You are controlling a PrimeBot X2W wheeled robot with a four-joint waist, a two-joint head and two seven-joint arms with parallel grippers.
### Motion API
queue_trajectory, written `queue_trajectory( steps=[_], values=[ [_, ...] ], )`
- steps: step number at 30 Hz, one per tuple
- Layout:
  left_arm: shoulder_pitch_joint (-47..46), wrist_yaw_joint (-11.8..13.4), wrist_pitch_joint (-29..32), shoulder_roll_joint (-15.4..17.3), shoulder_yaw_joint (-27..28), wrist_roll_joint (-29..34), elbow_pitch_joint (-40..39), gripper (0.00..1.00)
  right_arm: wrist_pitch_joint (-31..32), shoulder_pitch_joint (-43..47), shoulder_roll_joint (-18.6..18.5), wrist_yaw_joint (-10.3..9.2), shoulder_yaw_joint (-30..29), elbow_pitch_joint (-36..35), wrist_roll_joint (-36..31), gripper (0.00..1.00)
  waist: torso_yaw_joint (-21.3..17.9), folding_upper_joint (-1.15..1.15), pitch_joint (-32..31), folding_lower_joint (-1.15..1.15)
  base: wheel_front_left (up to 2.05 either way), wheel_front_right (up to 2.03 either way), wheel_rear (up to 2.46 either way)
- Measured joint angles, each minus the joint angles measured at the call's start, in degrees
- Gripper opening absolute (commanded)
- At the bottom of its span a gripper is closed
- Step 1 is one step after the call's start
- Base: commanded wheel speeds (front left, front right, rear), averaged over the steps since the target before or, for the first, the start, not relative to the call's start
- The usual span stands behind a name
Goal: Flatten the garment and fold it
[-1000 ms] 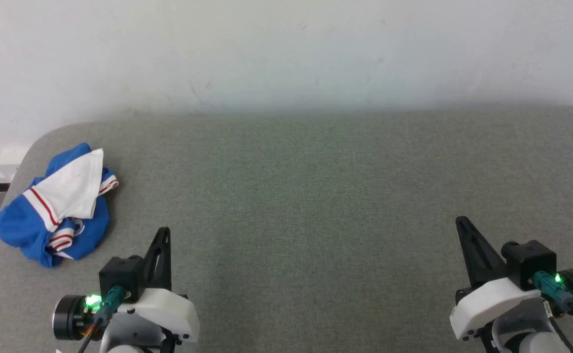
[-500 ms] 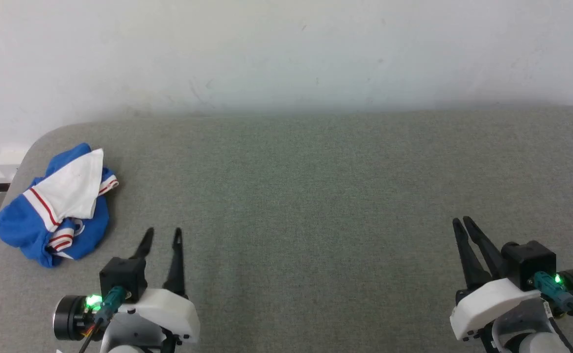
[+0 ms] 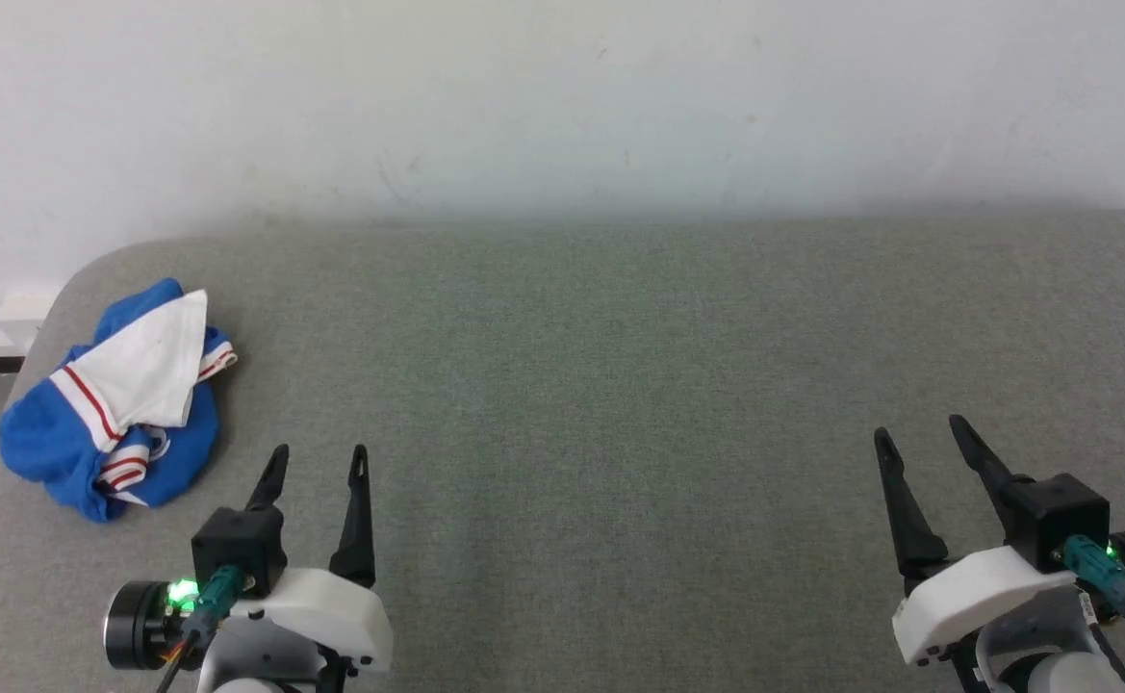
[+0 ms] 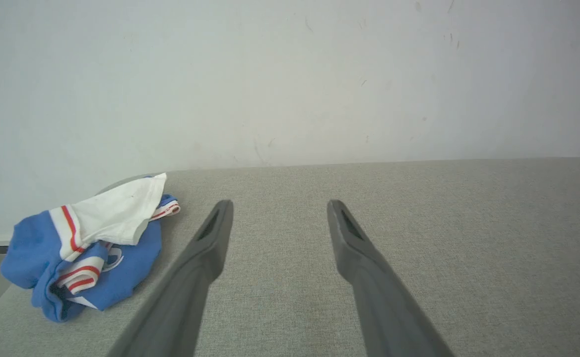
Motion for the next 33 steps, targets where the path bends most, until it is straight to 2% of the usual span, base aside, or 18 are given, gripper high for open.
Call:
queue_trajectory(
  steps=[14,33],
  values=[
    [0.12,0.64,-1.79,-0.01,-0.07,-1.16,-0.01,1.0,-1.79,0.29,0.0,0.0,-0.1,-0.23,0.26,1.0,2.39,-0.02,-0.32,0.0,0.0,0.0,0.0],
    [1.68,1.54,-3.93,-0.01,-0.4,-1.82,-0.7,1.0,-3.93,0.73,0.01,0.0,0.71,-0.14,1.24,1.0,8.58,-0.01,-1.16,0.0,0.0,0.0,0.0]
  ],
)
